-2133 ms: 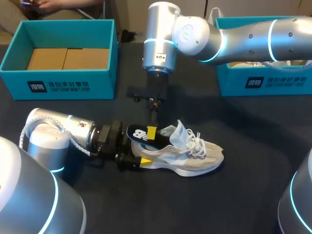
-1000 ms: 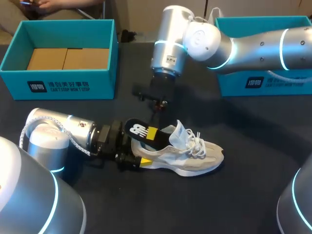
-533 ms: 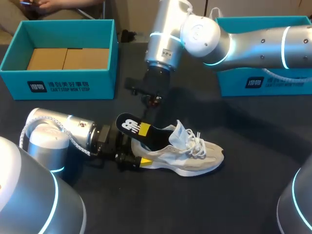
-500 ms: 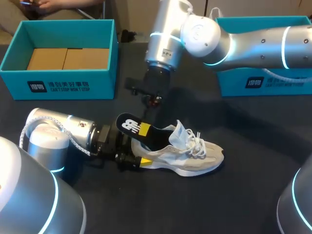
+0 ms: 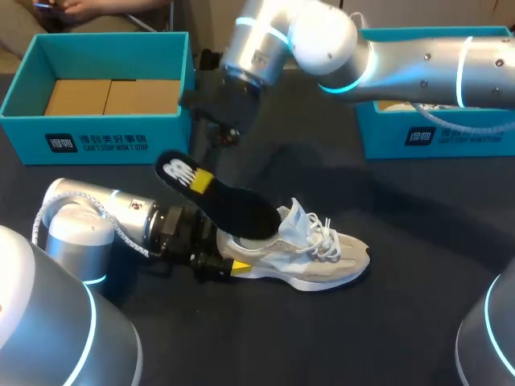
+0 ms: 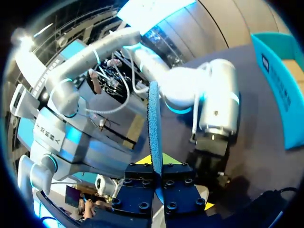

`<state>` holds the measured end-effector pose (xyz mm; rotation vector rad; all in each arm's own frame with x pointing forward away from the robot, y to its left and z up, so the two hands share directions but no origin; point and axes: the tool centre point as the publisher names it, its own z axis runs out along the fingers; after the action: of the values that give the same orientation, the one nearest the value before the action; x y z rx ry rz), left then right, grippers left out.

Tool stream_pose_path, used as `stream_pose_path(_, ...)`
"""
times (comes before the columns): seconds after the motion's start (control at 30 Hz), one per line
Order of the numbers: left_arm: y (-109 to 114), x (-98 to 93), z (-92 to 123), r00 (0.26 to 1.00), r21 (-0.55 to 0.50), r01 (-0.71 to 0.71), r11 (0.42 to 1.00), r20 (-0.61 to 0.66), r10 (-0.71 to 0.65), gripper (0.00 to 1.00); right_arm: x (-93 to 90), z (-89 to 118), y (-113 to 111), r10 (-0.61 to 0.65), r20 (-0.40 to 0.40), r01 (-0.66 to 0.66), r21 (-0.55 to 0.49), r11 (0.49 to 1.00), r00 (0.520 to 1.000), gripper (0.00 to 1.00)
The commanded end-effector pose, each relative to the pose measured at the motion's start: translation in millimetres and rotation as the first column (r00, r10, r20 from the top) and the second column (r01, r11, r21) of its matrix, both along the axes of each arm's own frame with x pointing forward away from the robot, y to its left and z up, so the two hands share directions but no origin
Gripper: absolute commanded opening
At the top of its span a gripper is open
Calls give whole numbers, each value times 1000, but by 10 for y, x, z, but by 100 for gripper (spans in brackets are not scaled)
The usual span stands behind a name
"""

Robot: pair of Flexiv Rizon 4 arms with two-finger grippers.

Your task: Take the shoe out of the shoebox, open the shoe tongue, remove and reinsert the insole, then place the shoe into the shoebox

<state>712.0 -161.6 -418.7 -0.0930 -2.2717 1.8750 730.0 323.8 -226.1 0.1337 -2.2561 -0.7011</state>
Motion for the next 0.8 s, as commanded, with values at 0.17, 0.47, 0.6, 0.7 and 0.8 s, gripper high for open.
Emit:
stream_pose_path(0.17,-3,1,-1,1000,2,-1,1000,0,1,0,-35,582,-137,-73,-14,75,143,987,997,0)
stream_pose_path(0.47,-3,1,-1,1000,2,-1,1000,0,1,0,-35,582,-137,-73,-14,75,143,987,997,0)
stream_pose_path(0.6,-3,1,-1,1000,2,-1,1000,0,1,0,-123,792,-245,-217,-10,209,311,927,976,0)
stream_pose_path(0.7,-3,1,-1,1000,2,-1,1000,0,1,0,-193,1080,-331,-267,-1,249,362,898,964,0)
stream_pose_path(0.8,-3,1,-1,1000,2,-1,1000,0,1,0,-251,1390,-430,-308,-1,282,410,867,951,0)
